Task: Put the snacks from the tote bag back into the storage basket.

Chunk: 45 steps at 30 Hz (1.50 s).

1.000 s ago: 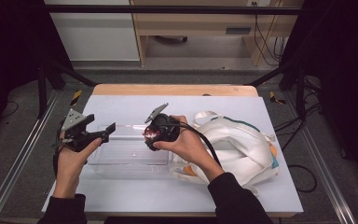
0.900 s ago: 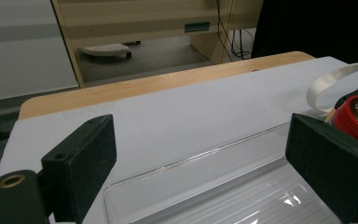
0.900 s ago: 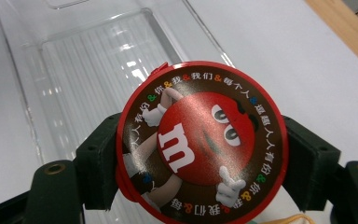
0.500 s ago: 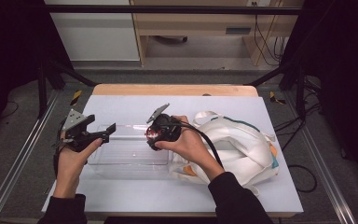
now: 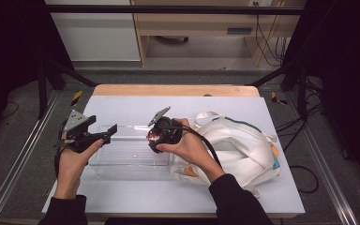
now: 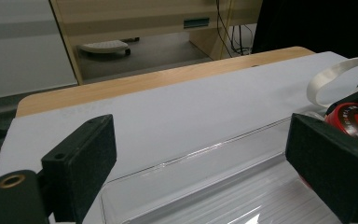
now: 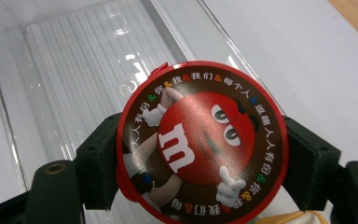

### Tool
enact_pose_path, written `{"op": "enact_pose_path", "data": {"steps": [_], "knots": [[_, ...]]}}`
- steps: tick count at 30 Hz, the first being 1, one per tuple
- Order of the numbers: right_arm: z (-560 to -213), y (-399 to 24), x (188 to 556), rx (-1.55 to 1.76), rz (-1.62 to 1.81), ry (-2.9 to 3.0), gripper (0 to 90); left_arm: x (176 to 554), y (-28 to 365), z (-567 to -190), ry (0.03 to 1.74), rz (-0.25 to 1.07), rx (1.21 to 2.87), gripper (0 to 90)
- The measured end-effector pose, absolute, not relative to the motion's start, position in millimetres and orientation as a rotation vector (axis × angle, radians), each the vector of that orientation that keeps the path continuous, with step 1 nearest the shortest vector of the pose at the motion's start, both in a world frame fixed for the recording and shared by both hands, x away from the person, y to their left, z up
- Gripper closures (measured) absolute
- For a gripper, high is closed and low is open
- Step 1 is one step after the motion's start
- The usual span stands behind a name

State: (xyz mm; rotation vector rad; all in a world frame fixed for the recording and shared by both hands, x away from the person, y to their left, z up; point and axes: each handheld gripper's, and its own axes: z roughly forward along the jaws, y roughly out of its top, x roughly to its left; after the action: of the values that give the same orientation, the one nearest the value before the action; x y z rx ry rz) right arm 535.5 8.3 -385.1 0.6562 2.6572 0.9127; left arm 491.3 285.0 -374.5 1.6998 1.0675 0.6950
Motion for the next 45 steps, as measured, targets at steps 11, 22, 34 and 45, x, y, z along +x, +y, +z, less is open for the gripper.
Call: {"op": "enact_pose_path", "data": {"steps": [11, 22, 34, 45], "knots": [[-395.1, 7.5, 537.7, 0.675, 0.92, 2.664, 26.0, 491.7, 284.6, -375.0, 1.067, 0.694, 1.703, 8.7], [-399.6, 8.9, 538.1, 0.663, 0.903, 2.671, 26.0, 491.7, 284.9, -375.0, 1.066, 0.692, 1.705, 8.7], [-403.5, 10.9, 538.1, 0.652, 0.873, 2.684, 26.0, 491.8, 284.2, -375.2, 1.061, 0.686, 1.708, 8.8], [-407.7, 14.1, 537.1, 0.642, 0.842, 2.695, 26.0, 491.8, 283.8, -375.3, 1.059, 0.682, 1.71, 8.8]]}}
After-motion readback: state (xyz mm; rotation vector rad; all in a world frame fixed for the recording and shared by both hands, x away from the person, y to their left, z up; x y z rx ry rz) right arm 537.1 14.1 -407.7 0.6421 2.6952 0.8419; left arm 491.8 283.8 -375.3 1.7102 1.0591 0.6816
